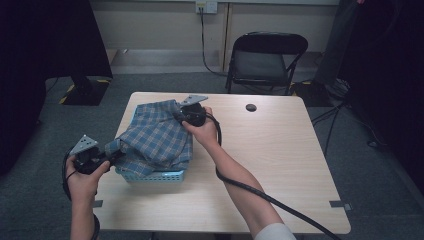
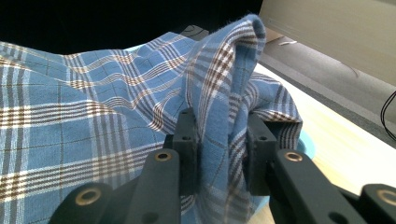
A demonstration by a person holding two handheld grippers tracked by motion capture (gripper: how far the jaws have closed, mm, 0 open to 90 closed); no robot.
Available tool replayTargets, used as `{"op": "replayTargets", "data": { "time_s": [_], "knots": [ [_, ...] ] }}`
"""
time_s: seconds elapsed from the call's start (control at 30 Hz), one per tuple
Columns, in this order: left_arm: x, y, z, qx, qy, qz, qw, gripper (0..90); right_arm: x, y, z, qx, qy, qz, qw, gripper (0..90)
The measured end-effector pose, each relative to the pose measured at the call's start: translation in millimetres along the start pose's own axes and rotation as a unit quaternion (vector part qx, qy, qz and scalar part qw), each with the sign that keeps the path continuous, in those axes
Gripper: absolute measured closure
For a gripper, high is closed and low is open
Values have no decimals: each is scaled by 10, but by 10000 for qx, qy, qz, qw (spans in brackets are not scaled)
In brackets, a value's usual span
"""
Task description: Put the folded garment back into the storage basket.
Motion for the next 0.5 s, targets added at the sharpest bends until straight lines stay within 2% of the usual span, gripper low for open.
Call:
{"op": "replayTargets", "data": {
  "time_s": [0.3,0.5],
  "knots": [
    [36,10,-13,-16,0,-54,10000,753,30,9,-3,21,-3,-32,10000,685],
    [43,2,5,55,26,-106,9999,715,43,17,19,58,31,-40,10000,606]
  ]
}}
Point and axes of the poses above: each handheld gripper's, and its own axes: y roughly forward along the jaws, x roughly out of its underside, z roughly to its right, the point moved 10 cm from there along y, roughly forward along the jaws, and after that the axes turned 1 degree about -y, right-handed, at the moved point
